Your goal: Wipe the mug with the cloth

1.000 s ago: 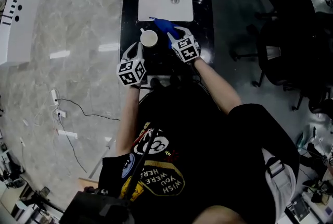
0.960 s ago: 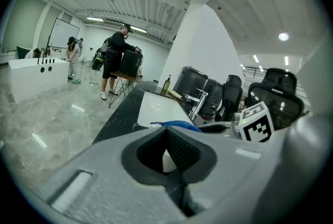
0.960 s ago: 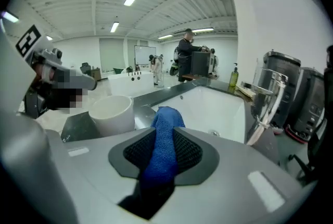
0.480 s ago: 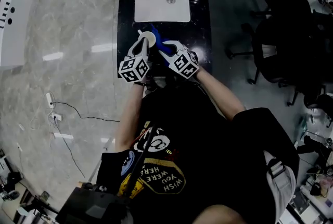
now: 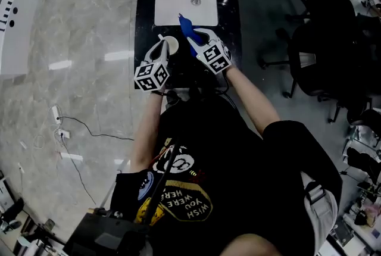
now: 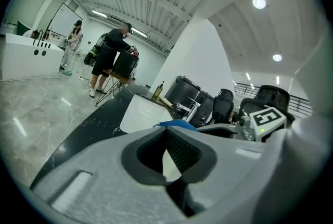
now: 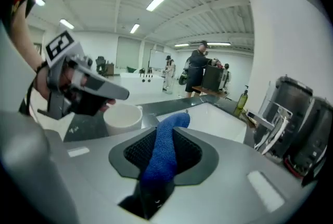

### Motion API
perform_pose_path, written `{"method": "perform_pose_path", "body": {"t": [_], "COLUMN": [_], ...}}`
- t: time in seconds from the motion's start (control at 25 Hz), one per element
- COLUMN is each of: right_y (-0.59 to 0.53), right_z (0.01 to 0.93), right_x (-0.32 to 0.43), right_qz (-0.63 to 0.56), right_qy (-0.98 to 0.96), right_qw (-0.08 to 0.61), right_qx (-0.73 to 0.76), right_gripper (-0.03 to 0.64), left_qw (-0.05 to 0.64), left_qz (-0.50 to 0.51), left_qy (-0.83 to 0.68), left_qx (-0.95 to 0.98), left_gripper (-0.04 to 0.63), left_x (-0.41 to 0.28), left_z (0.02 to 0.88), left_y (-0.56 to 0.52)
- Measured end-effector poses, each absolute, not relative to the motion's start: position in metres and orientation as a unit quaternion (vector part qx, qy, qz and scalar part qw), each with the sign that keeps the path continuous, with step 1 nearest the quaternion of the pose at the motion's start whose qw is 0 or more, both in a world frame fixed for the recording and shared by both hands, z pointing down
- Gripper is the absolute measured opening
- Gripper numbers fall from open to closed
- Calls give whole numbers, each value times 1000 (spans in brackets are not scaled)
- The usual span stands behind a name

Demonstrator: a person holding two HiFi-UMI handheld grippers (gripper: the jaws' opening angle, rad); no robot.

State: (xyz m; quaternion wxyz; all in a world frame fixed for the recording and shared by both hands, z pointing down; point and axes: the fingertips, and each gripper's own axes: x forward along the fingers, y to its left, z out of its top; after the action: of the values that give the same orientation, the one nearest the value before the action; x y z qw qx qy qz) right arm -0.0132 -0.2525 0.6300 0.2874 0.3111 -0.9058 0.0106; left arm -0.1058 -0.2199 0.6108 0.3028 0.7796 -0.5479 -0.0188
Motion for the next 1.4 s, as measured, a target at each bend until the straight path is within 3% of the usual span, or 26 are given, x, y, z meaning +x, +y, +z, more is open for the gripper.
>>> {"method": "perform_pose_path", "body": {"t": [0.12,0.2,0.4,0.6,0.8,1.12,1.28,1.4], "right_y": [-236,-204,-148,-210,-241,-161,-201,-237], "right_z": [661,671,651,638,650,644,627,632], "right_x": [-29,-38,-48,-11,-32,-49,-28,-23], "right_qz": [-16,-21,-28,28,52,77,105,92], "right_qy": [-900,-906,-934,-920,-915,-944,-936,-922], "right_qw": [351,357,306,265,279,257,216,241], "right_qx": [259,225,184,288,286,191,259,287], "right_gripper": [97,97,97,95,95,94,94,94], "left_qw": [309,312,308,308,306,306,307,311], "left_qz": [-20,-22,-20,-22,-19,-27,-25,-26], "left_qy": [-551,-550,-552,-557,-561,-566,-568,-567], "left_qx": [775,774,775,771,769,765,763,762], "left_gripper": [3,3,3,3,3,3,4,3], "left_x": [-105,-104,-105,-107,-105,-110,-108,-108], "left_z": [614,614,613,613,614,614,615,615], "left_y": [-220,-219,-222,-222,-220,-221,-222,-220]}}
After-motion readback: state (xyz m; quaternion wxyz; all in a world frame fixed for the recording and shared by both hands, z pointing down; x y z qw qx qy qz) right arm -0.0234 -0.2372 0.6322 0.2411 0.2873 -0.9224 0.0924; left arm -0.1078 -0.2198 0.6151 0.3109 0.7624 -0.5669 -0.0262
